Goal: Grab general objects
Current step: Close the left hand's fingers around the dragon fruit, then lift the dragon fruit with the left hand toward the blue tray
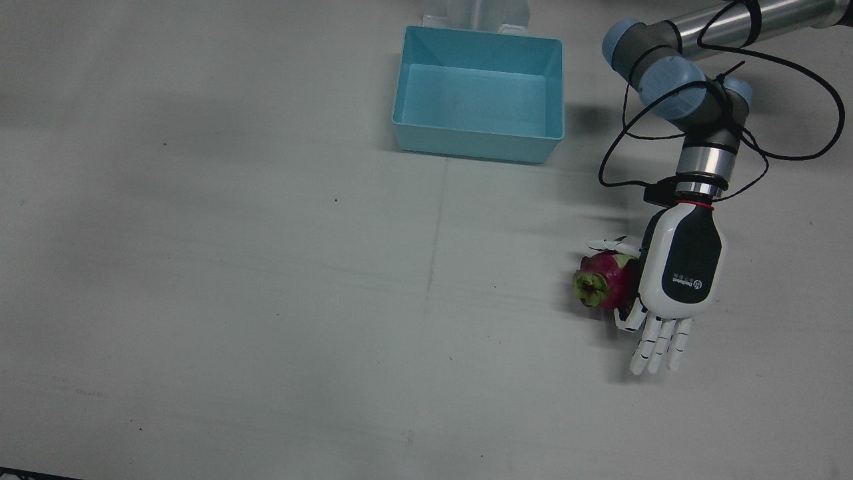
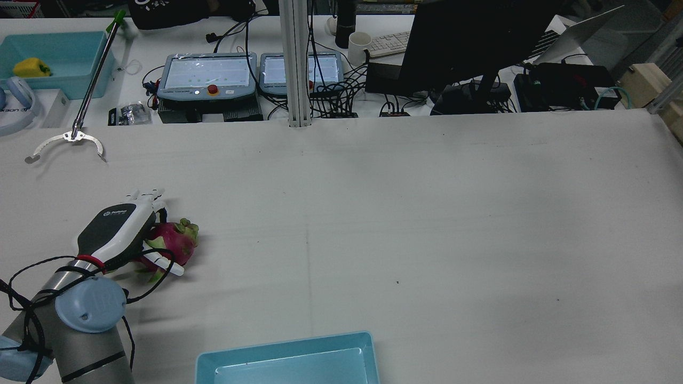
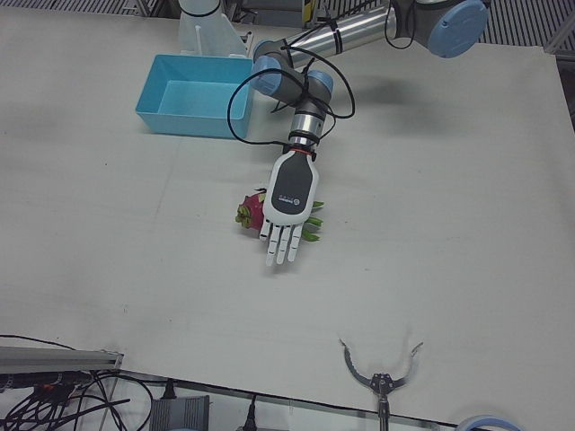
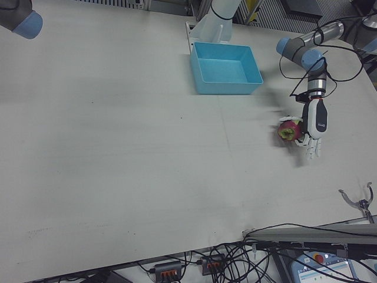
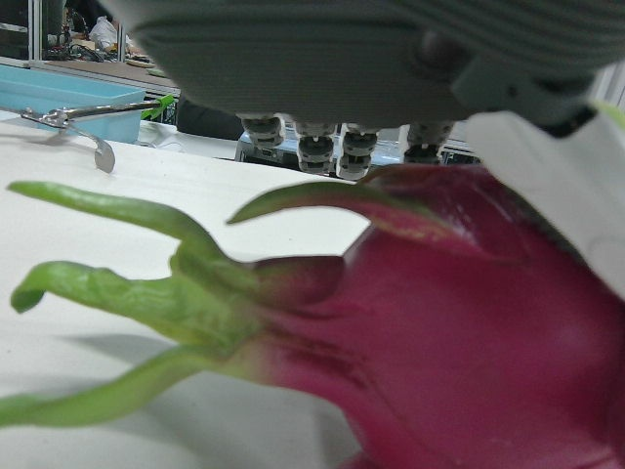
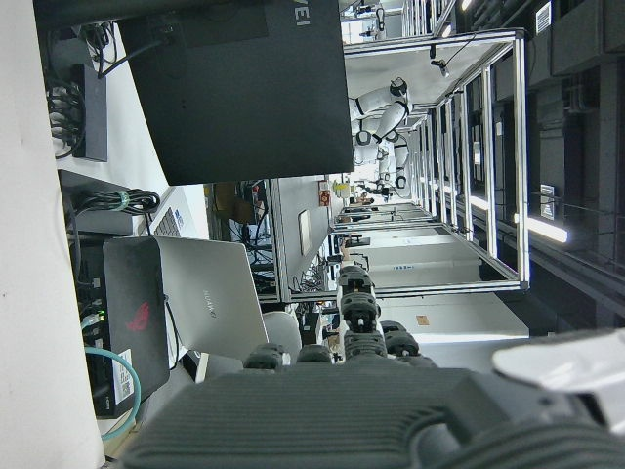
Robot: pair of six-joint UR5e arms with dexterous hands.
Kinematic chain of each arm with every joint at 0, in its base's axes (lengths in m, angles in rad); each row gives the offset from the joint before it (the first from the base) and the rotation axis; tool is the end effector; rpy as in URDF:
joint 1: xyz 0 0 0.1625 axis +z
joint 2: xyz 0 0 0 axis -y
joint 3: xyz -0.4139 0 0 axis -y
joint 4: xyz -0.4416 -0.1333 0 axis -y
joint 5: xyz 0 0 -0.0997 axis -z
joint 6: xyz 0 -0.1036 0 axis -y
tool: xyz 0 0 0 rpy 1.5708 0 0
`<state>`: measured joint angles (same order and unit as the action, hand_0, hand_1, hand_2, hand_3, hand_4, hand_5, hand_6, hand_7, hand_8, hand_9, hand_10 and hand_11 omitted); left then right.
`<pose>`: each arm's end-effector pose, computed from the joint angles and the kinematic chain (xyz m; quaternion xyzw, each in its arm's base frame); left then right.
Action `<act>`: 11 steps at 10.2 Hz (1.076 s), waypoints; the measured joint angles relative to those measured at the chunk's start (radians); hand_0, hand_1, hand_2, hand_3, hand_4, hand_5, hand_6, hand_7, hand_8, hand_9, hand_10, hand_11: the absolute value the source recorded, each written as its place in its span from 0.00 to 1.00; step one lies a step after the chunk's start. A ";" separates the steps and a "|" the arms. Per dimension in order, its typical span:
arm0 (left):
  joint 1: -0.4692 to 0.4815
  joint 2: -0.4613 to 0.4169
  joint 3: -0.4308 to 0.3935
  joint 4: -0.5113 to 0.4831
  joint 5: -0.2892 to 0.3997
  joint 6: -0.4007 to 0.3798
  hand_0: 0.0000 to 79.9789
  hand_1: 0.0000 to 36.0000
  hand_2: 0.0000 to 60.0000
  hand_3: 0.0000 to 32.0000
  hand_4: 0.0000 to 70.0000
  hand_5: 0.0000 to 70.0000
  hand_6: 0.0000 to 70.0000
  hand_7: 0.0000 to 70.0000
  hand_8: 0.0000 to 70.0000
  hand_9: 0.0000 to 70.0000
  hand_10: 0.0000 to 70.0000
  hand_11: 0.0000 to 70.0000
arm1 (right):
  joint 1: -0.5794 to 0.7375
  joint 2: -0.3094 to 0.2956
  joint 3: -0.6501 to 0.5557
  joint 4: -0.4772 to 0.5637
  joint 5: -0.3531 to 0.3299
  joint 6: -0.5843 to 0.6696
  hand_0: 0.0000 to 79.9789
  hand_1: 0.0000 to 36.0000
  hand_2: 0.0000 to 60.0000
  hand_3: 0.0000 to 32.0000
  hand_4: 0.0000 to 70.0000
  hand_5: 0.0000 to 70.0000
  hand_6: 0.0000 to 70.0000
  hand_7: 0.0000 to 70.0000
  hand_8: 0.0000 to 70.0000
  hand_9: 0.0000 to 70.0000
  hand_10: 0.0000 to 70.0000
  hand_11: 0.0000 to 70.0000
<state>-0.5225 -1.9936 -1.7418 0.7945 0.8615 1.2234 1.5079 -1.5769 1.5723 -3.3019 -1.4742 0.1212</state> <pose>0.4137 -0.4699 0.4062 0.3198 0.5676 -0.5053 0.5660 0.1100 -0.5324 0.6937 0.0227 0.6464 -0.7608 0.0534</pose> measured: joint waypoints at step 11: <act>-0.020 -0.001 -0.349 -0.261 0.457 -0.005 0.53 0.33 0.69 0.00 0.42 0.90 0.17 0.26 0.30 0.16 0.17 0.25 | 0.000 0.000 0.000 0.000 0.000 0.000 0.00 0.00 0.00 0.00 0.00 0.00 0.00 0.00 0.00 0.00 0.00 0.00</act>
<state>-0.5430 -1.9947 -2.0912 0.5336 1.3184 1.2187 1.5079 -1.5769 1.5723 -3.3022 -1.4745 0.1212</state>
